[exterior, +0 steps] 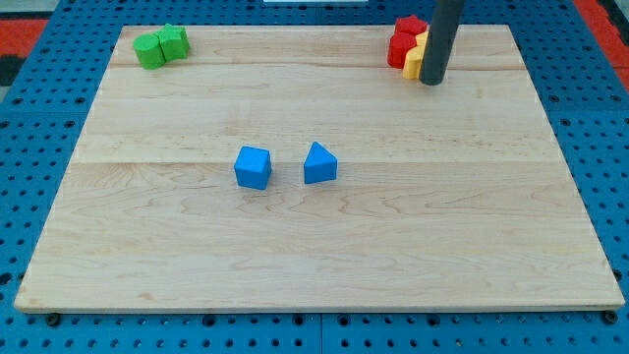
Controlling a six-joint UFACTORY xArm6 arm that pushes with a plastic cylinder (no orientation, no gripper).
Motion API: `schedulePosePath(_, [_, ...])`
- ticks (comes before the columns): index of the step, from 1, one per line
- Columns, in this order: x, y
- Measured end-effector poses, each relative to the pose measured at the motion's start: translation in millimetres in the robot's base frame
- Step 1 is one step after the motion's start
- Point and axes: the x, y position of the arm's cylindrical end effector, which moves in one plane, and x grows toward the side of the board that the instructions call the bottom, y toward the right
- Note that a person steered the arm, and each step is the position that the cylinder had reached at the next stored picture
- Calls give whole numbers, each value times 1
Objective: Move the green star towards center right
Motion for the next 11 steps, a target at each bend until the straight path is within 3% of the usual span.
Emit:
schedulePosePath(1, [23, 5])
schedulePosePath(2, [64, -64])
schedulePosePath(3, [32, -177])
schedulePosePath(5, [32, -367])
schedulePosePath(6, [16, -427])
schedulePosePath(7, [3, -434])
schedulePosePath(9, [-88, -426])
schedulePosePath(10, [-76, -341])
schedulePosePath(11, [-28, -311])
